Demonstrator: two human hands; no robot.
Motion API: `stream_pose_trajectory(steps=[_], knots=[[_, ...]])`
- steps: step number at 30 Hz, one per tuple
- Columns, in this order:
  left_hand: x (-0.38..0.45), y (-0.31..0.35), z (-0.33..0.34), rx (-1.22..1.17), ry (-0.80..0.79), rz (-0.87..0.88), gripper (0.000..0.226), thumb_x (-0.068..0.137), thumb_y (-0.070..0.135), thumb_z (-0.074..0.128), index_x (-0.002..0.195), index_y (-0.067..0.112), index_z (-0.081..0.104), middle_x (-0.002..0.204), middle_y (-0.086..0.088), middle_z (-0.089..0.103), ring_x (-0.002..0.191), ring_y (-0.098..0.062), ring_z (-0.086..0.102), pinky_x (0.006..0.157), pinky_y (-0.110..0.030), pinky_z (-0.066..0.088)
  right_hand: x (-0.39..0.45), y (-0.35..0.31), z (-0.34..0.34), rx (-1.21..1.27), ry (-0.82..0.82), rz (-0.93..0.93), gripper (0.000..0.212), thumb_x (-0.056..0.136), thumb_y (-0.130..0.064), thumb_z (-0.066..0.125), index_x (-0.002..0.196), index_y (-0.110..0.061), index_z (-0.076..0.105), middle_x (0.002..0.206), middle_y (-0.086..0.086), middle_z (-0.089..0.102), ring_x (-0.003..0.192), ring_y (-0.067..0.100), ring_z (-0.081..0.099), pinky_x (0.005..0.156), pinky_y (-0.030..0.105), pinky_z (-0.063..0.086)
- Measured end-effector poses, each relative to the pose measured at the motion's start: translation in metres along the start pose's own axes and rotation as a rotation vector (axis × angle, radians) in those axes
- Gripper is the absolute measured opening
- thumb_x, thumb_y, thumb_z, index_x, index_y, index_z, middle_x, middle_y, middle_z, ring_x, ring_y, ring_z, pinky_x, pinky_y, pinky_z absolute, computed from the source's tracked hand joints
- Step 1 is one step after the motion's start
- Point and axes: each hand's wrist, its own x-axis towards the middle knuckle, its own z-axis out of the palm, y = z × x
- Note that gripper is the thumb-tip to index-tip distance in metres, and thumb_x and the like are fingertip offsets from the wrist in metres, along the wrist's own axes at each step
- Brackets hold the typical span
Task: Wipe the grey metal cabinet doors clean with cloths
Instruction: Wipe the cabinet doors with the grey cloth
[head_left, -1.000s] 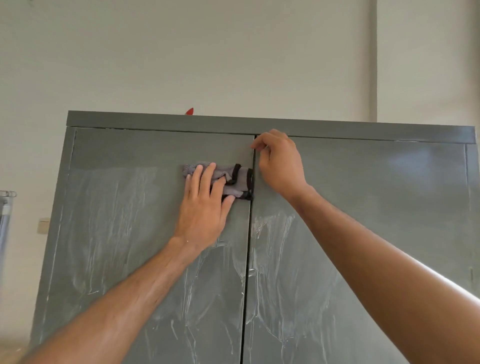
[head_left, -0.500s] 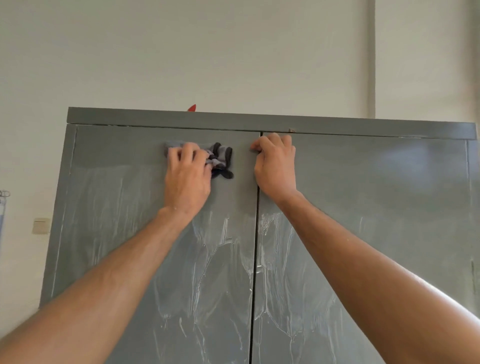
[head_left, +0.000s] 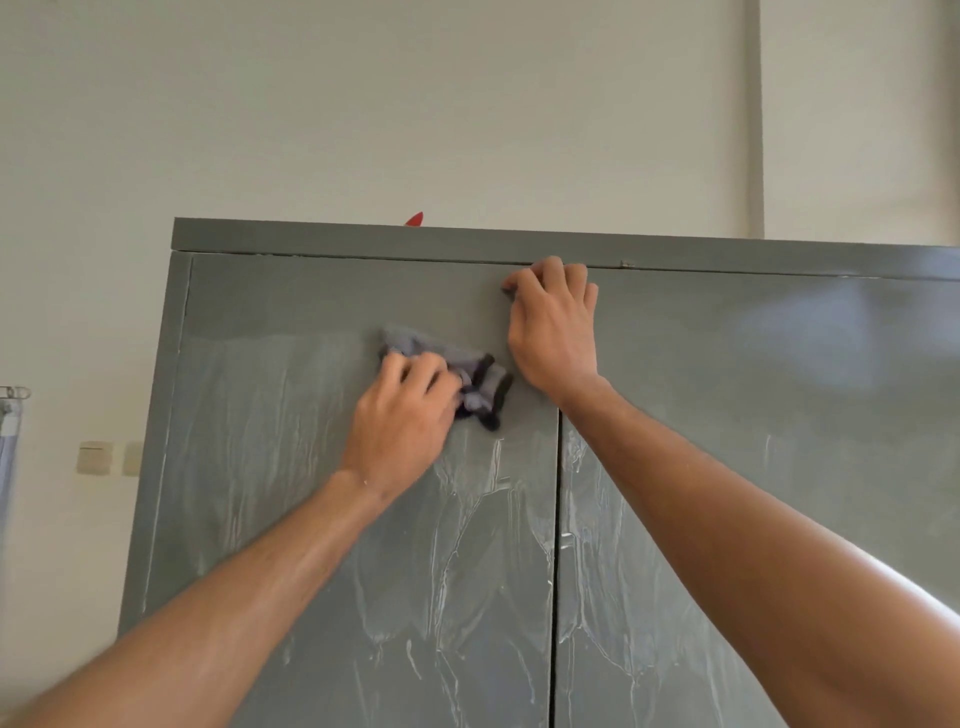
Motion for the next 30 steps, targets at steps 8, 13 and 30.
stream_pose_trajectory(steps=[8,13,30], knots=[[0.027,-0.057,-0.014,0.032,0.049,-0.315,0.012,0.094,0.026,0.071,0.104,0.018,0.07,0.108,0.0,0.06,0.1,-0.031,0.052,0.049,-0.031,0.036,-0.006,-0.009,0.017,-0.039,0.045,-0.155,0.028,0.09,-0.007,0.053,0.115,-0.014,0.063,0.12,0.009,0.054,0.114,0.034,0.045,0.108,0.044,0.029],[-0.03,-0.047,-0.014,0.019,-0.041,0.01,0.008,0.097,0.024,0.069,0.101,0.018,0.071,0.104,0.005,0.063,0.092,-0.024,0.052,0.05,-0.036,0.053,-0.005,-0.008,0.02,0.005,0.06,-0.158,0.027,0.092,-0.006,0.054,0.116,-0.011,0.063,0.124,0.011,0.054,0.118,0.033,0.043,0.113,0.045,0.029],[-0.018,-0.132,-0.037,0.066,0.018,-0.4,0.021,0.095,0.02,0.07,0.115,0.014,0.072,0.112,-0.003,0.062,0.103,-0.034,0.052,0.056,-0.044,0.05,-0.007,-0.013,0.025,-0.021,0.113,-0.147,0.024,0.091,-0.007,0.051,0.111,-0.009,0.064,0.122,0.013,0.057,0.117,0.034,0.044,0.111,0.048,0.035]])
